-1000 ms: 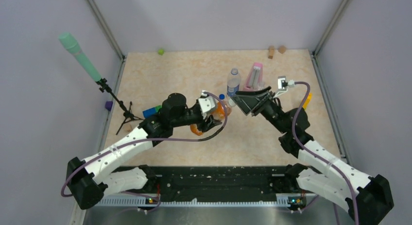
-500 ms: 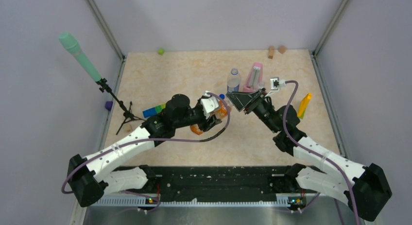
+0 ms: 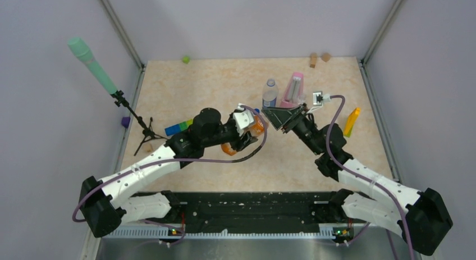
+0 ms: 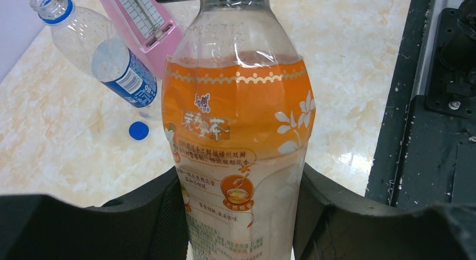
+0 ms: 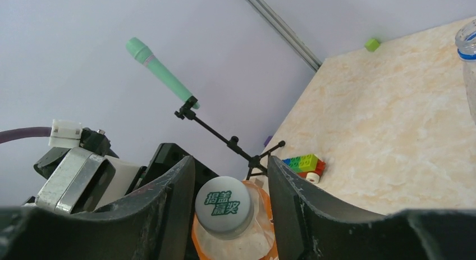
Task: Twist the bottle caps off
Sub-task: Unscrew the bottle cap from the plastic bottle.
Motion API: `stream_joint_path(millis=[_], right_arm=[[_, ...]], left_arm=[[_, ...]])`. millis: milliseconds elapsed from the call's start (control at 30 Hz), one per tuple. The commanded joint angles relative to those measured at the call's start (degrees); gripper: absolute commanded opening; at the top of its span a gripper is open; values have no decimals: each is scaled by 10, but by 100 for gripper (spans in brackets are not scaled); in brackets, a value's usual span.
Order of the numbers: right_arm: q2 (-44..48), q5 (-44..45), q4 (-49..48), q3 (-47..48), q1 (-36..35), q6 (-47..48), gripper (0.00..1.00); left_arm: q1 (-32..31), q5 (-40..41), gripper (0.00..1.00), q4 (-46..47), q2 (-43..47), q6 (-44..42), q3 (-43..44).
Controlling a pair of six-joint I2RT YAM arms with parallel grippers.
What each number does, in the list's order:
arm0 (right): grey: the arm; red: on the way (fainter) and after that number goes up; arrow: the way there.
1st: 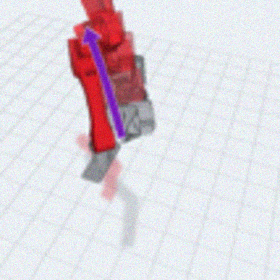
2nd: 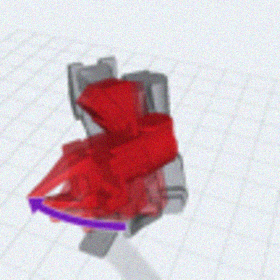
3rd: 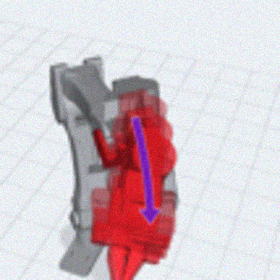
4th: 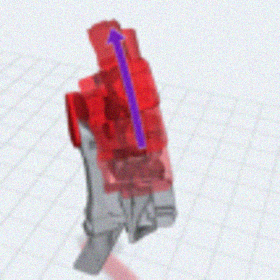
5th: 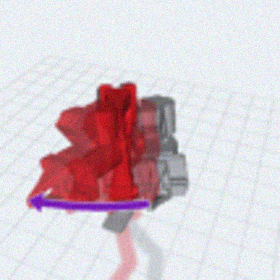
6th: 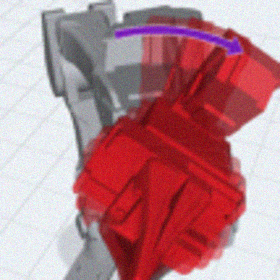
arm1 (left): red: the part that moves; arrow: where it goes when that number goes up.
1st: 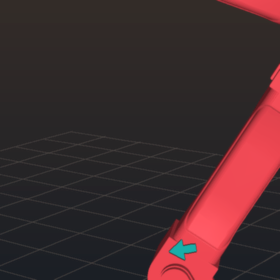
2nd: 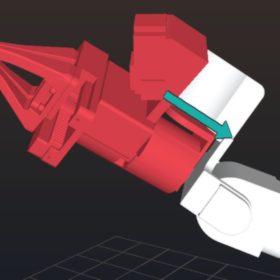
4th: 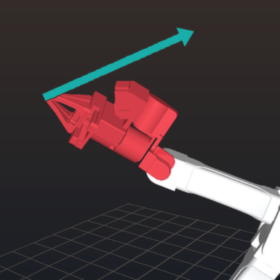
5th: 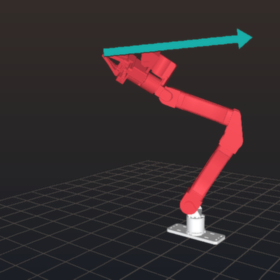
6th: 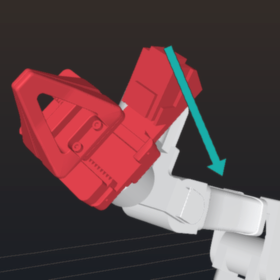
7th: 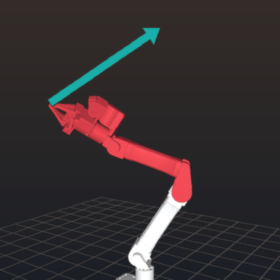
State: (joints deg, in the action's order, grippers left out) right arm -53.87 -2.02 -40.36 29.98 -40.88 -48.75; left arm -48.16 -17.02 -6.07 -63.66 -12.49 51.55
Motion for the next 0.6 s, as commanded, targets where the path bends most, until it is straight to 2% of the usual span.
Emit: stream_joint_path(millis=[0,100,200,233,433,567], right_arm=[[8,4,-27,-5,-4,2,44],[18,17,-31,-11,-3,5,32],[22,13,-40,-15,-3,11,11],[21,5,-44,-15,-3,18,2],[20,-96,-103,-19,-3,131,0],[10,-242,-58,27,15,192,0]], left_arm=[[-2,1,0,34,-3,9,27],[-2,-1,0,34,-4,9,27],[-2,-13,0,37,-4,14,27],[-2,-18,0,41,-4,16,28],[0,-105,0,28,-19,34,45],[29,-208,0,32,-19,61,46]])
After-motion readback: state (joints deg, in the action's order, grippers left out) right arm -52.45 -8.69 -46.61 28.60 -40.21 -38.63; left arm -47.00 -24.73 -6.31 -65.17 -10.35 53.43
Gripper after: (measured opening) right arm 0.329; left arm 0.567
